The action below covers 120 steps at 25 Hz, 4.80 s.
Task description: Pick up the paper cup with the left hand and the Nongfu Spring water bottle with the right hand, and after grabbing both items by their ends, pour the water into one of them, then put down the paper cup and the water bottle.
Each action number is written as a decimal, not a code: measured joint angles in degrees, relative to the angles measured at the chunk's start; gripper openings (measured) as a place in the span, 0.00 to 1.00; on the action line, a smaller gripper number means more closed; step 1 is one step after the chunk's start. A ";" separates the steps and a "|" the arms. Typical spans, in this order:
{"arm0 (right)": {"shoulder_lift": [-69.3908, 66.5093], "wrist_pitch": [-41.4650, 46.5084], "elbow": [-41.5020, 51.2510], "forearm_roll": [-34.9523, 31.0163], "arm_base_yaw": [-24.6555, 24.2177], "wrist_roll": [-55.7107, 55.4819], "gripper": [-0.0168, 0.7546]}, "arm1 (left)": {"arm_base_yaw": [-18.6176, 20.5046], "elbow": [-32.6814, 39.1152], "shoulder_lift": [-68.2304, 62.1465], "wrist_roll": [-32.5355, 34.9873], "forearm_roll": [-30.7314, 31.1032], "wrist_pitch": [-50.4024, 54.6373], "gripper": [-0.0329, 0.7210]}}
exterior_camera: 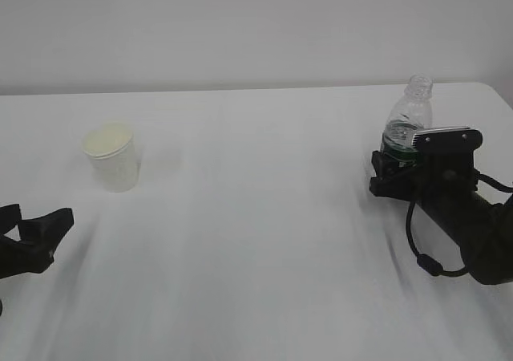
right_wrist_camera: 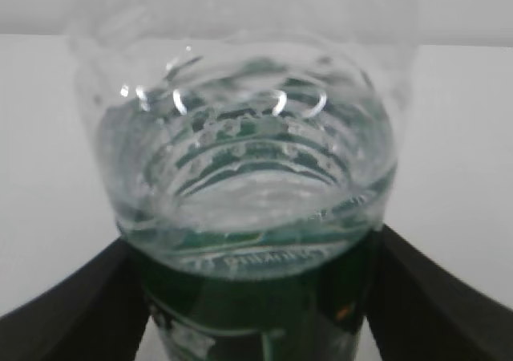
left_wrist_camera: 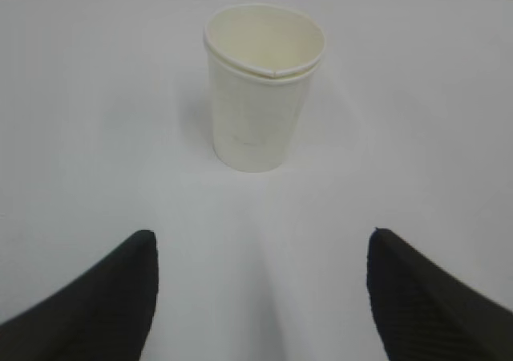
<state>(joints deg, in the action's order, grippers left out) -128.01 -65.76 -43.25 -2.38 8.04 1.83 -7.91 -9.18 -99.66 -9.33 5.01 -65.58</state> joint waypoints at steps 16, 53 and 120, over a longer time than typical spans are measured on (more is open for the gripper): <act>-2.69 0.00 -4.02 -0.82 0.00 0.61 0.79 | 0.00 0.00 0.00 0.00 0.10 0.00 0.82; -2.17 0.75 -5.53 1.60 0.00 6.27 0.67 | 0.00 0.00 0.00 0.92 0.20 0.00 0.82; 25.17 6.05 10.74 10.53 0.00 4.97 0.64 | 0.00 -3.72 -6.89 1.69 2.53 0.00 0.82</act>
<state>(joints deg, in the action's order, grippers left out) -102.84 -59.71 -32.51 8.14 8.04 6.80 -7.91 -12.89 -106.55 -7.64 7.54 -65.58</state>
